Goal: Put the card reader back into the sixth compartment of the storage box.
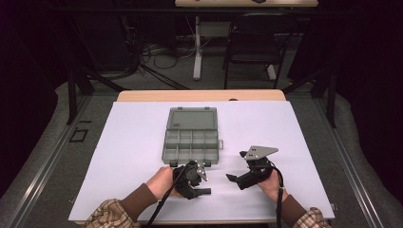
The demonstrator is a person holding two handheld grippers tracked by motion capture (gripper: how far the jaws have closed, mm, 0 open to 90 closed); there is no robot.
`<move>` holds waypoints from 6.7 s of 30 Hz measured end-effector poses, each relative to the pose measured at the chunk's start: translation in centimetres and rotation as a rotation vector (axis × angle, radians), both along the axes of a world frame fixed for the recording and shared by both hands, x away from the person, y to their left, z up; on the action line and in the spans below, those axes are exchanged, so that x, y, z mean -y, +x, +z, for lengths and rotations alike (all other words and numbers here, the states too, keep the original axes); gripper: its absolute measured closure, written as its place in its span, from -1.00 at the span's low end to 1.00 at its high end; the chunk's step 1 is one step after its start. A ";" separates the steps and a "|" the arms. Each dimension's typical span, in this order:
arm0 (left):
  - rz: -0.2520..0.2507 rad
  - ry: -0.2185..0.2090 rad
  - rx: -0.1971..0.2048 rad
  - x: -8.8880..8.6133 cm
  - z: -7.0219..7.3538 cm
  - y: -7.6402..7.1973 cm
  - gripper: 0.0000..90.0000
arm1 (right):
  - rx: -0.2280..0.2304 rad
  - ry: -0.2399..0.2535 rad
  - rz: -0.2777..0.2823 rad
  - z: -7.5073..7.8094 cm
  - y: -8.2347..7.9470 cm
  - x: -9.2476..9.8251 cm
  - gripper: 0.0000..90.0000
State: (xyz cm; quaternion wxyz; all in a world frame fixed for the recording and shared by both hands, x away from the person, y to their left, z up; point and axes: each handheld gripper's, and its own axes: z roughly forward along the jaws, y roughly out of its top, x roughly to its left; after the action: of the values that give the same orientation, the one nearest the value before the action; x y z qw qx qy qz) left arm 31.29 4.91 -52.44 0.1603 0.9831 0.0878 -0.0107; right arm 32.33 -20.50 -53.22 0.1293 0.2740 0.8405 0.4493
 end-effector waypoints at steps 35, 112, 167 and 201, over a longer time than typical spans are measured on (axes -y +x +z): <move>-0.108 0.162 0.038 2.3 0.2 -0.2 0.64 | -0.015 -0.015 -0.004 -0.4 0.2 -0.1 -1.00; 0.156 -0.324 0.208 -3.8 0.8 -0.2 0.64 | -0.004 -0.046 -0.008 -0.7 0.5 -0.1 -1.00; 0.324 -0.480 0.336 -6.6 2.0 1.2 0.64 | 0.003 -0.050 0.005 -0.8 0.4 -0.3 -1.00; 0.450 -0.531 0.404 -8.4 2.4 2.9 0.64 | 0.014 -0.051 0.005 -0.7 0.3 -0.4 -0.99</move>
State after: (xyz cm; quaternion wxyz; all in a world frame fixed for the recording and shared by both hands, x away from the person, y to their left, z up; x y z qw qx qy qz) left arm 34.15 13.27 -50.01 0.4211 0.8461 0.2618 0.1958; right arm 32.61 -20.14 -53.94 0.1409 0.2651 0.8515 0.4300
